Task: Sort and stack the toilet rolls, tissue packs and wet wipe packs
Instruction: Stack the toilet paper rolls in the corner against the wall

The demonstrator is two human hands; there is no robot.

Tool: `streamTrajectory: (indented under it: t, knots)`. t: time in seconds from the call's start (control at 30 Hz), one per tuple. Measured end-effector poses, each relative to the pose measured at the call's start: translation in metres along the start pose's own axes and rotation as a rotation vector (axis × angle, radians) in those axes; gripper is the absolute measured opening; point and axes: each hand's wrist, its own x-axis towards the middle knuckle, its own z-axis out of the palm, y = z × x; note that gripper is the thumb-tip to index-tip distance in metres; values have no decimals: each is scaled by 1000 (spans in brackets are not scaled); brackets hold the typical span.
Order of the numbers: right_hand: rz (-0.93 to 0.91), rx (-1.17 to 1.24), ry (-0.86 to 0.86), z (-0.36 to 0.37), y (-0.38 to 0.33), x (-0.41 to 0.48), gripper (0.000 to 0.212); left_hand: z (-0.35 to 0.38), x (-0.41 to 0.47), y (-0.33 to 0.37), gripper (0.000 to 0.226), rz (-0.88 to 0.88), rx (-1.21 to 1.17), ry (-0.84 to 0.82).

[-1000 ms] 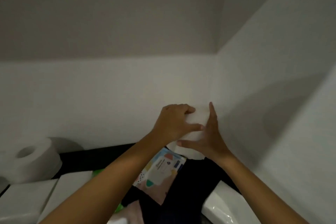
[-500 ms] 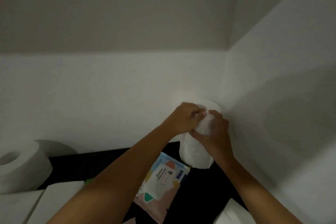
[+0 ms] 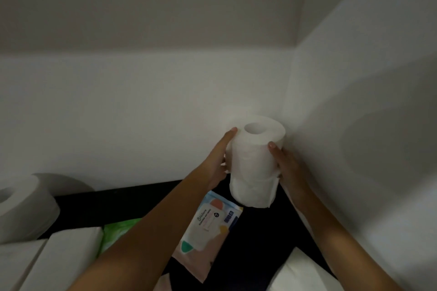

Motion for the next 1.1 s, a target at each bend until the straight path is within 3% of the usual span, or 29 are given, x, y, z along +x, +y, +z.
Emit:
streamTrajectory:
  t: [0.07, 0.2, 0.5, 0.67, 0.77, 0.9, 1.1]
  knots:
    - [-21, 19, 0, 0, 0, -1, 67, 5, 3, 0, 53, 60, 47, -14]
    - [-80, 44, 81, -2, 5, -6, 83, 14, 8, -4, 54, 65, 104, -21]
    - [-62, -34, 127, 2, 13, -13, 78, 15, 6, -10, 91, -27, 147, 56]
    - [-8, -25, 195, 7, 9, -35, 61, -6, -20, -10, 80, -51, 99, 134]
    - [30, -9, 146, 19, 2, -62, 51, -27, -54, -17, 69, -22, 56, 199]
    - [91, -52, 176, 31, -4, -75, 68, -43, -79, -25, 57, 13, 36, 212]
    - [115, -127, -15, 73, -21, -106, 72, -72, -135, -36, 52, 57, 67, 313]
